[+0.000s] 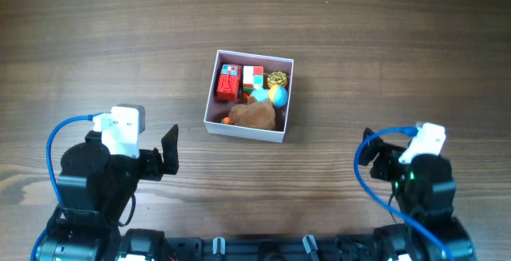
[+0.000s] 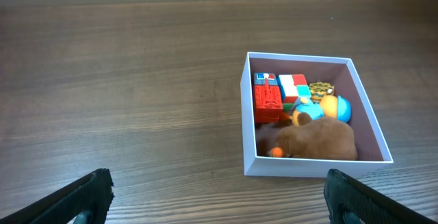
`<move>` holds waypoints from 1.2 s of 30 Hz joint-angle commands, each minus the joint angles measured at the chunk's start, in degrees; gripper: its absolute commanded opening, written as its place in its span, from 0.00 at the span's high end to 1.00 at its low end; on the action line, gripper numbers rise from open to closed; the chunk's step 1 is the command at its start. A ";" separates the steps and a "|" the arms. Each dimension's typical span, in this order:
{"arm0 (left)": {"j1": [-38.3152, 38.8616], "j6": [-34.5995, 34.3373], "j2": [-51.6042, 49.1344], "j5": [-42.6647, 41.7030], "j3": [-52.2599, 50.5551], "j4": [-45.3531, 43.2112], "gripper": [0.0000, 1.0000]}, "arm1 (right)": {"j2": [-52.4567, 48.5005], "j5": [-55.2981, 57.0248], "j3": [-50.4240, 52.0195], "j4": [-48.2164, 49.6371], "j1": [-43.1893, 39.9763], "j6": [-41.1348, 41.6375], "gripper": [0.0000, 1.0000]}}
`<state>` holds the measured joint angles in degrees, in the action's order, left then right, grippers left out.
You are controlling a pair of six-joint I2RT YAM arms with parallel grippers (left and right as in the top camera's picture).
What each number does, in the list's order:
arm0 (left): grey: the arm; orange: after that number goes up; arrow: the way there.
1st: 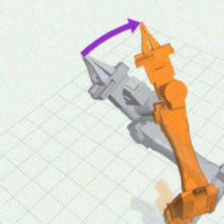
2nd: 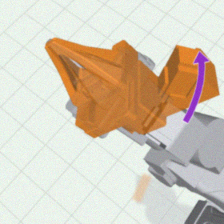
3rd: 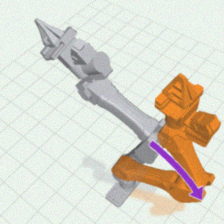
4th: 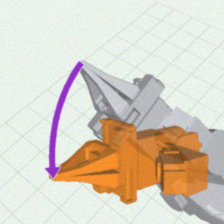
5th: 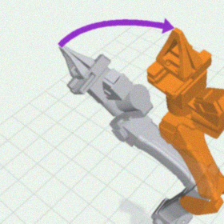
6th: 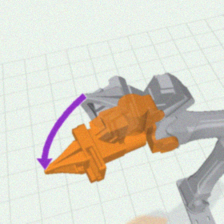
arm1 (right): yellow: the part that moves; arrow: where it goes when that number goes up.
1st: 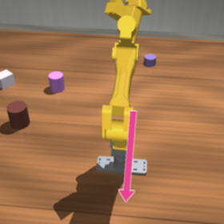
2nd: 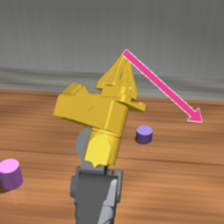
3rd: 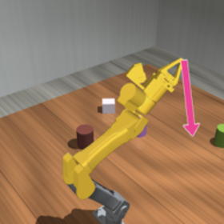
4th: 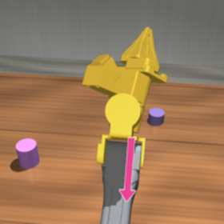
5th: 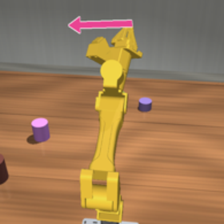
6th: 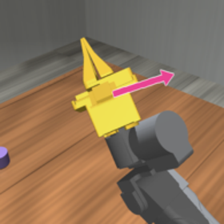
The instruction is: Pack container
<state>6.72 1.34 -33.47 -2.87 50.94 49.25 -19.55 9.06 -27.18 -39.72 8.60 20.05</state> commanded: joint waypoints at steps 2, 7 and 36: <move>-0.24 -0.55 -0.02 0.37 -0.42 -0.15 0.00 | 10.91 -1.79 7.06 1.31 0.44 -3.06 0.00; -0.24 -0.55 -0.02 0.37 -0.42 -0.15 0.00 | 16.20 -4.26 12.00 12.28 0.44 -10.75 0.00; -0.24 -0.55 0.00 0.37 -0.42 -0.15 0.00 | 19.34 -11.52 26.88 39.85 0.39 -30.47 0.00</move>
<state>6.72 1.34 -33.47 -2.87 50.89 49.25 -0.82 -1.50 -0.34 -0.14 8.71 -9.65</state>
